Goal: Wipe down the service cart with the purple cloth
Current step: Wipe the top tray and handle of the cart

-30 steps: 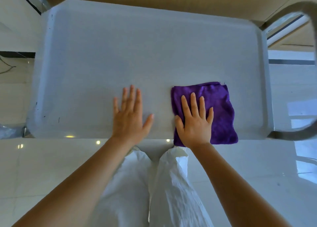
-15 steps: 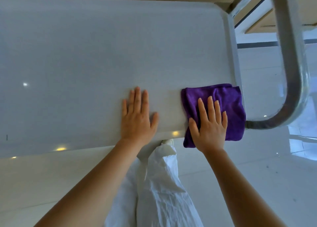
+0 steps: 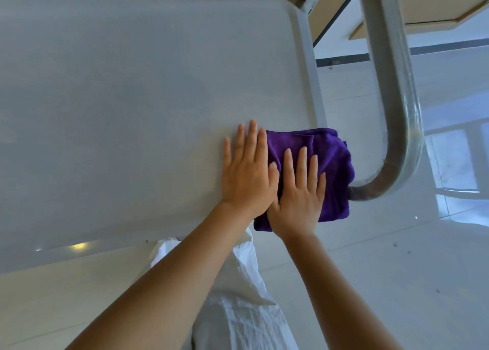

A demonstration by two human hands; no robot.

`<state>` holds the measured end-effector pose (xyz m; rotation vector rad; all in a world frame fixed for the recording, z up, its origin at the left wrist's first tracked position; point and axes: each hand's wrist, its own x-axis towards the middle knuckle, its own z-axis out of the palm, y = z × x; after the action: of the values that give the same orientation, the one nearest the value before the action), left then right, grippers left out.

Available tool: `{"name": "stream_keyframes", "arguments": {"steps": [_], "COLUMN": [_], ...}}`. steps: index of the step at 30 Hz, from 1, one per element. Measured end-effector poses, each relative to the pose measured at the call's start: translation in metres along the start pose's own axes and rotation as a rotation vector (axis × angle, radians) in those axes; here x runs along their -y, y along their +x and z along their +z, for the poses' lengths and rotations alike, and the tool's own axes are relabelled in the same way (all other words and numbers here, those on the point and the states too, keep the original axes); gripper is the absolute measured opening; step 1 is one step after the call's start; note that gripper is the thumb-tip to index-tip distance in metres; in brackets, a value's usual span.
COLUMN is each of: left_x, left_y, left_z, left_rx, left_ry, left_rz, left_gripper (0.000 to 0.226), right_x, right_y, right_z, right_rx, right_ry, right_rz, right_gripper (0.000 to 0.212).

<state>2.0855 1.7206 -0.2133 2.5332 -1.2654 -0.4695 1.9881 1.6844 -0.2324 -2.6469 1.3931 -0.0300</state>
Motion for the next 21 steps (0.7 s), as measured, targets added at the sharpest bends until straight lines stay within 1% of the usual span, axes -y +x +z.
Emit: {"name": "stream_keyframes", "arguments": {"steps": [3, 8, 12, 14, 16, 18, 20, 21], "left_x": [-0.009, -0.003, -0.006, -0.006, -0.005, -0.003, -0.001, -0.001], "left_y": [0.015, 0.013, 0.016, 0.019, 0.023, 0.026, 0.026, 0.026], "left_z": [0.010, 0.018, 0.023, 0.023, 0.022, 0.021, 0.021, 0.022], "left_rx": [0.038, -0.041, -0.045, -0.058, -0.053, -0.046, -0.046, -0.045], "left_ry": [-0.054, -0.138, -0.050, -0.023, -0.046, -0.061, -0.048, -0.038], "left_rz": [-0.023, 0.002, 0.019, 0.015, 0.011, 0.019, 0.031, 0.032], "left_gripper": [0.074, 0.066, 0.061, 0.060, 0.061, 0.064, 0.067, 0.066], "right_x": [-0.006, -0.014, -0.019, -0.020, -0.019, -0.016, -0.011, -0.008], "right_y": [0.001, 0.008, 0.028, 0.045, 0.062, 0.083, 0.110, 0.126], "right_z": [0.001, -0.001, -0.004, -0.006, -0.008, -0.011, -0.014, -0.015], "right_rx": [-0.001, 0.007, 0.044, 0.052, 0.060, 0.101, 0.192, 0.210], "right_ry": [0.009, 0.007, 0.022, 0.010, -0.022, -0.031, -0.027, -0.020], "right_rz": [-0.012, -0.011, 0.007, -0.027, -0.070, -0.099, -0.107, -0.104], "right_gripper": [0.057, 0.058, 0.059, 0.059, 0.059, 0.058, 0.057, 0.056]}}
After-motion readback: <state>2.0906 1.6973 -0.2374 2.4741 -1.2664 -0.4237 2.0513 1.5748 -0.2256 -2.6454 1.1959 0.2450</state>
